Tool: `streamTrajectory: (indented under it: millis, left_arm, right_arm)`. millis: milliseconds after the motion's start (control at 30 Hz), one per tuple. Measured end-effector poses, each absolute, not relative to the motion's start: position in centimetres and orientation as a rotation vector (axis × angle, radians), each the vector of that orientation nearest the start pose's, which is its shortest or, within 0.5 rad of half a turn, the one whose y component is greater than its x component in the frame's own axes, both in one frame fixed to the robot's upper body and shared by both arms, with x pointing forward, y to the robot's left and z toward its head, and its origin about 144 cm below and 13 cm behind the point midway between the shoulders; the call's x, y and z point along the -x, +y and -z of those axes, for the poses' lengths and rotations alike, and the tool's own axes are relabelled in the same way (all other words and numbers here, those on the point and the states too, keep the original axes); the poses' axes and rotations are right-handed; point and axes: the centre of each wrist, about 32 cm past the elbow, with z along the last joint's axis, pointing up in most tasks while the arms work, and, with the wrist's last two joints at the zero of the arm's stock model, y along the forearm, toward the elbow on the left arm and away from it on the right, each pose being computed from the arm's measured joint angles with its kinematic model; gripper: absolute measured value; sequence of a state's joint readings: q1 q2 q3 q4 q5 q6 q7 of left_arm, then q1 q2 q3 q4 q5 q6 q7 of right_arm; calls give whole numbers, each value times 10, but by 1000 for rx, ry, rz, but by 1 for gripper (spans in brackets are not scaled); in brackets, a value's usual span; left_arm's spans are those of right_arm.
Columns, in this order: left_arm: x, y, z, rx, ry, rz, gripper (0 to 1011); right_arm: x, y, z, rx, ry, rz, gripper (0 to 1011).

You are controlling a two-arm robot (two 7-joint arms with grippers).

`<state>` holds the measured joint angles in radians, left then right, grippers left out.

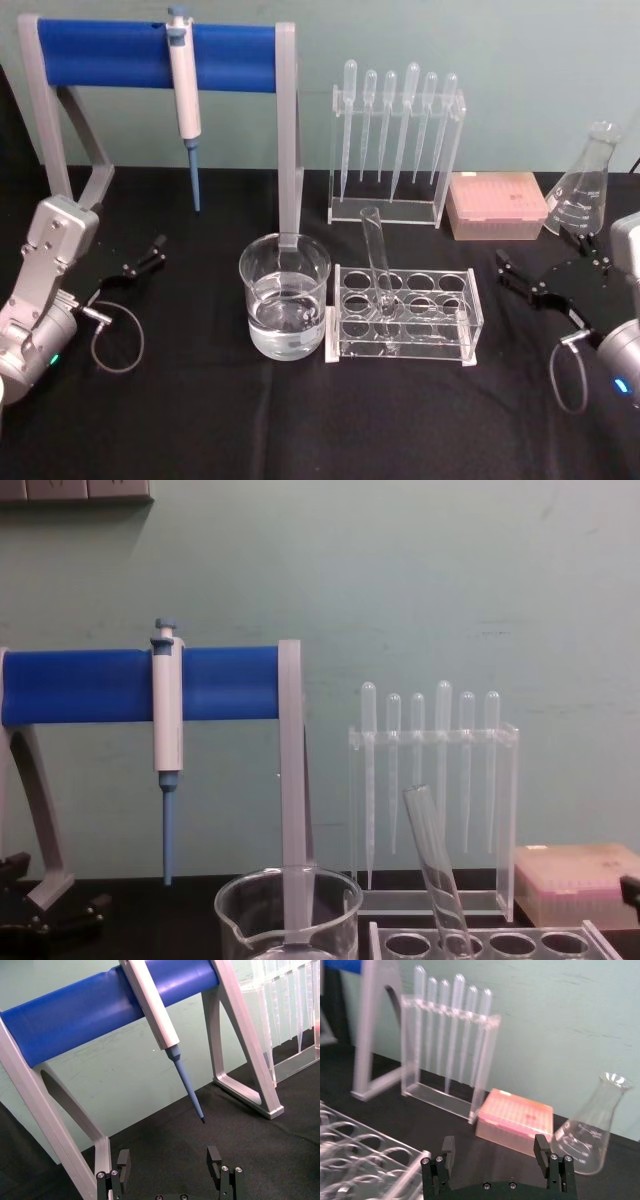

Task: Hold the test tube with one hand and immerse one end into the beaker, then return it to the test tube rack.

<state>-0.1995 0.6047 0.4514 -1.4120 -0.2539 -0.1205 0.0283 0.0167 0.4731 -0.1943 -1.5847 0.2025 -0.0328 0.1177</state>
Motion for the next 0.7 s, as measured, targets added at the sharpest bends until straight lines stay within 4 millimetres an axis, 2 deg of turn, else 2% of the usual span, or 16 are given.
streamTrajectory:
  millis: [100, 233, 700]
  left_arm:
    - [-489, 310, -1140, -304, -285, -1248, 1000]
    - [-489, 310, -1140, -304, -285, -1248, 1000]
    - [-489, 310, -1140, -304, -285, -1248, 1000]
  right_arm:
    - [-463, -301, -1139, 230, -217, 1288, 1002]
    - [-465, -296, -1130, 242, -276, 1322, 1002]
    - [-465, -297, -1130, 239, -269, 1318, 1002]
